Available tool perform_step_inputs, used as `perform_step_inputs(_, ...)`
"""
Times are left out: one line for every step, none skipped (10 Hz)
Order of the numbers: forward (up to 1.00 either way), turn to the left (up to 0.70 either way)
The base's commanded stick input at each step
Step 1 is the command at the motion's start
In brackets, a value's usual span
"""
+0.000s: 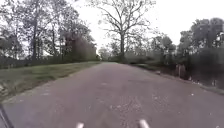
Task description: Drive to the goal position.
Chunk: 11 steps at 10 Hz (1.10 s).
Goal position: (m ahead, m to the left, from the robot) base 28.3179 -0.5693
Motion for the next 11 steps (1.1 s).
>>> perform_step_inputs(0.70,0.00)
perform_step_inputs(0.70,0.00)
perform_step_inputs(0.70,0.00)
perform_step_inputs(0.70,0.00)
perform_step_inputs(0.70,0.00)
perform_step_inputs(0.70,0.00)
perform_step_inputs(0.70,0.00)
perform_step_inputs(0.70,0.00)
perform_step_inputs(0.70,0.00)
perform_step_inputs(0.70,0.00)
perform_step_inputs(0.70,0.00)
